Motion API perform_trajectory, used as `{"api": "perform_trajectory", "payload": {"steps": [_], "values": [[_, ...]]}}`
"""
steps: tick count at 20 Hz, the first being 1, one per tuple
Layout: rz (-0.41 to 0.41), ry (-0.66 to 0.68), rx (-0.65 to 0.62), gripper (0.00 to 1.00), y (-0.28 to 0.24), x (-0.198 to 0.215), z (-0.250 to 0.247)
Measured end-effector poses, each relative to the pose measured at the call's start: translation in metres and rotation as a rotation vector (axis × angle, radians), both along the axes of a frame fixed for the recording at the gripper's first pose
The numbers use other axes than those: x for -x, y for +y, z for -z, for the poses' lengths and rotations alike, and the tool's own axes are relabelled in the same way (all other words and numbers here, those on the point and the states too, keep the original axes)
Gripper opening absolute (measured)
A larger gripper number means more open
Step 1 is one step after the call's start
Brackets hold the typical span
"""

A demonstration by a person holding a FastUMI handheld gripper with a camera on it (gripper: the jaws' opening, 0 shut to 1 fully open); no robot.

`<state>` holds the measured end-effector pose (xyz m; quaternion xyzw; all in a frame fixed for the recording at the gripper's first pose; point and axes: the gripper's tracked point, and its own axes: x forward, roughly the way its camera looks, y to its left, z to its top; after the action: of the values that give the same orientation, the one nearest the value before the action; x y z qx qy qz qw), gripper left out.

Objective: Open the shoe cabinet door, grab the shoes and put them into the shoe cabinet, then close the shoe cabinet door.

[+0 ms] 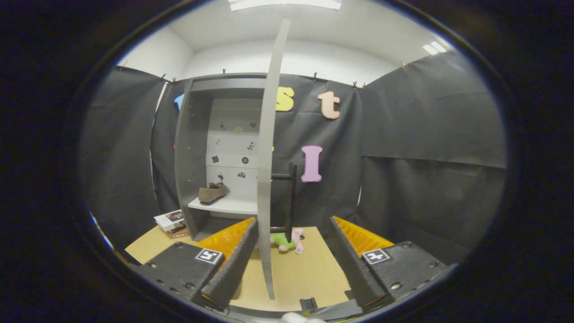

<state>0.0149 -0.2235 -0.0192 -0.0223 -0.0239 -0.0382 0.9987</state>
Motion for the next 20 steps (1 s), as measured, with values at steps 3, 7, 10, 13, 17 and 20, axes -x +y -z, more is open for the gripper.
{"api": "perform_trajectory", "payload": {"steps": [3,7,10,13,17,20], "values": [[0.010,0.009,-0.016,1.00,0.024,0.016,0.011],[-0.020,0.061,-0.014,1.00,0.073,0.019,0.054],[-0.077,0.130,-0.045,1.00,0.116,0.004,0.106],[-0.132,0.204,-0.058,1.00,0.153,-0.016,0.158],[-0.191,0.301,-0.060,1.00,0.193,-0.047,0.224],[-0.253,0.372,-0.074,1.00,0.226,-0.072,0.272]]}}
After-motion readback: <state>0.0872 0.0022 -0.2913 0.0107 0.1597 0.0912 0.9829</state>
